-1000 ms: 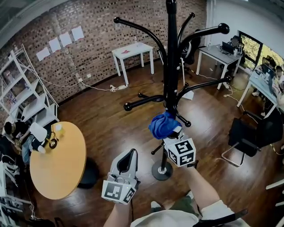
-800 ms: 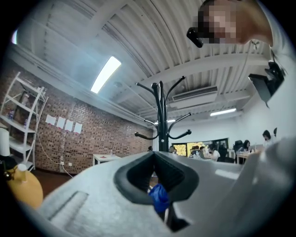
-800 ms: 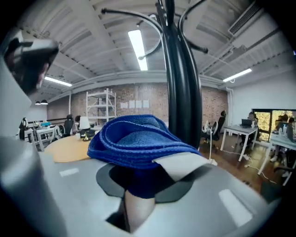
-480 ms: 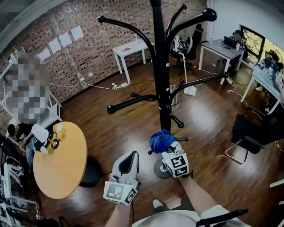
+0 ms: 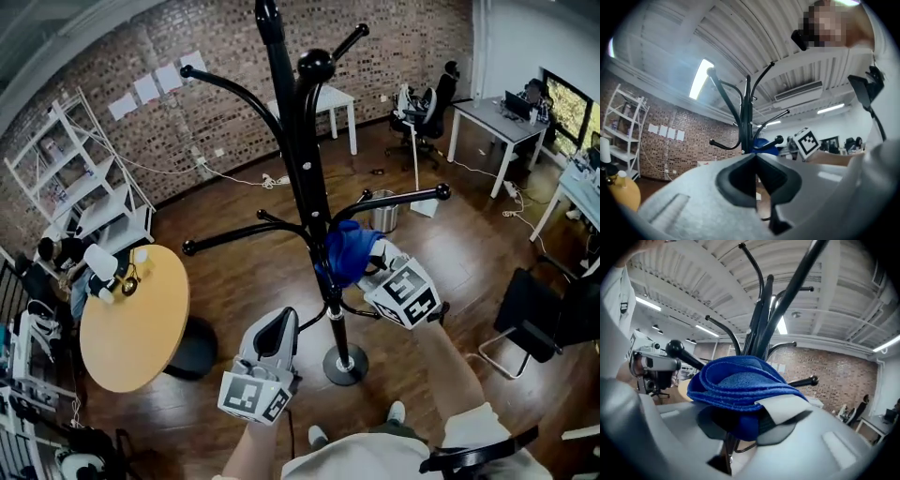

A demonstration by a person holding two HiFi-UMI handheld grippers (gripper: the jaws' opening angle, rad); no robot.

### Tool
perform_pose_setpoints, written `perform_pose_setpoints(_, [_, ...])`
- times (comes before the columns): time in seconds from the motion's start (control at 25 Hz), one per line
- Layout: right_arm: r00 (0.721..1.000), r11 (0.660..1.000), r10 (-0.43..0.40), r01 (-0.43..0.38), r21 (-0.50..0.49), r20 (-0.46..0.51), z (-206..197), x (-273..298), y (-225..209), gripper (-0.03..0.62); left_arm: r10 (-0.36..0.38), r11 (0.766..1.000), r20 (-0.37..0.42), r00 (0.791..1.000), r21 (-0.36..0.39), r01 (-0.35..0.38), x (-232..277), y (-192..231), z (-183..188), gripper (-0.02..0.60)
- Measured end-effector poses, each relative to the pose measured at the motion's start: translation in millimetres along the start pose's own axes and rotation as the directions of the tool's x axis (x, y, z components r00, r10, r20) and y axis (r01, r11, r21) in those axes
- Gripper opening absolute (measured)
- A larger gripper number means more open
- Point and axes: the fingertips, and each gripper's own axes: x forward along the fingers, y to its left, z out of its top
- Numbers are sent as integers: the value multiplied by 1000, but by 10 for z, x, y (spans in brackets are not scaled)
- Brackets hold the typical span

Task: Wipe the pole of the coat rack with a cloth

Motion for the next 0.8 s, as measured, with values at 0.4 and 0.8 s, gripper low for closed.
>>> perform_pose_setpoints(0.4, [886,959,283,-267,95,-366,-2283,502,552,101,326,945,-62,943,-14,-327,-203,-186,-558,3])
perform_pose_setpoints(0.8, [974,965,194,-210,155,115,-751,-360,660,100,355,935,-50,934,12,-355,-459,-442,-426,2])
